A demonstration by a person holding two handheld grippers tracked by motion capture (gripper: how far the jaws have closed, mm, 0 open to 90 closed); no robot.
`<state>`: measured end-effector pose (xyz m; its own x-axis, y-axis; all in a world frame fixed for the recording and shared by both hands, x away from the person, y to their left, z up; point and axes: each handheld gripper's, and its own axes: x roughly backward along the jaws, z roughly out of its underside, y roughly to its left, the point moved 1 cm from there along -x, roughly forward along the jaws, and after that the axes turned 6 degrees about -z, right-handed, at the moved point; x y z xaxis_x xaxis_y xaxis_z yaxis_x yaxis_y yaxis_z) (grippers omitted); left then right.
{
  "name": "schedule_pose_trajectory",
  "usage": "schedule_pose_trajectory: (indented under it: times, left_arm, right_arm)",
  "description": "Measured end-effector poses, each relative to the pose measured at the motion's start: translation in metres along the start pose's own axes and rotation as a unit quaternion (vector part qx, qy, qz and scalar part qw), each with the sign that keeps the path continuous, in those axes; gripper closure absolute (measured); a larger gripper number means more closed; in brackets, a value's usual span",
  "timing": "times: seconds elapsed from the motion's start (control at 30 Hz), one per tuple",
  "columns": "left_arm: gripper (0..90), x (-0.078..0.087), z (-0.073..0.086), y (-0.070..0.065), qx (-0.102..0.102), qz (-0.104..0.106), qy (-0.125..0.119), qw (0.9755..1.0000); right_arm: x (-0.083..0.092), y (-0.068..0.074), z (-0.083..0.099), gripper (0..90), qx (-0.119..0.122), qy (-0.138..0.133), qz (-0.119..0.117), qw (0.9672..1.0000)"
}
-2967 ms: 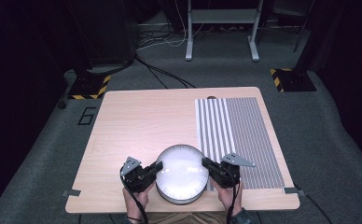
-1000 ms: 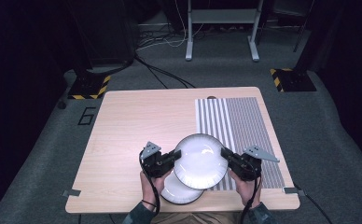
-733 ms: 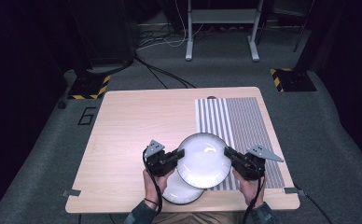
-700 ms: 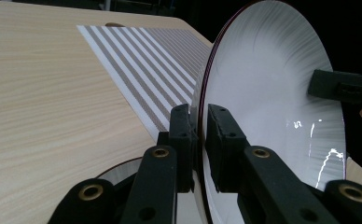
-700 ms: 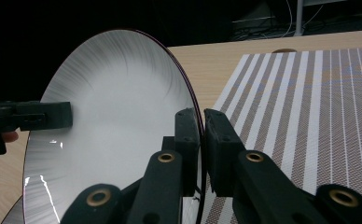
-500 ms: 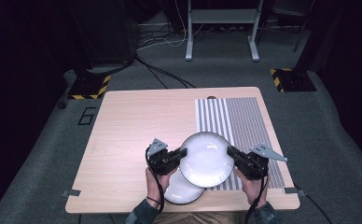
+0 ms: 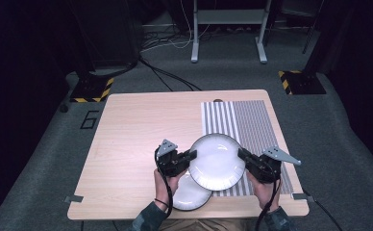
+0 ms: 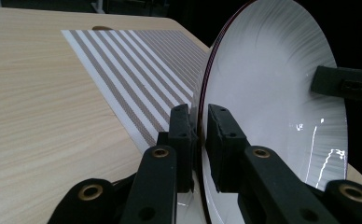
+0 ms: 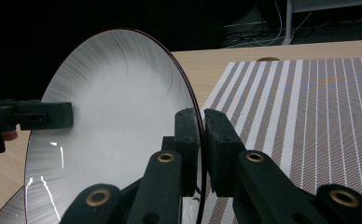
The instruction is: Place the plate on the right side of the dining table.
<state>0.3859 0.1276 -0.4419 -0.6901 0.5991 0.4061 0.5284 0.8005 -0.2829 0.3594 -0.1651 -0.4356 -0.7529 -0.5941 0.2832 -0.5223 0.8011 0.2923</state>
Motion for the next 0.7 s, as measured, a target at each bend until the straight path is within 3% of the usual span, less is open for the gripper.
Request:
schedule_pose_trajectory:
  times: [0.5,0.7]
  left_arm:
    - [80.4,-0.013,-0.008,-0.008,-0.006,0.009,0.008,0.9999]
    - [80.2,-0.019,-0.012,-0.012,-0.006,0.016,0.009,0.9998]
  right_arm:
    - [0.008,-0.013,-0.003,83.6,-0.013,-0.006,0.006,0.9999]
    - [0.013,-0.016,-0.008,83.5,-0.007,-0.008,0.013,0.9999]
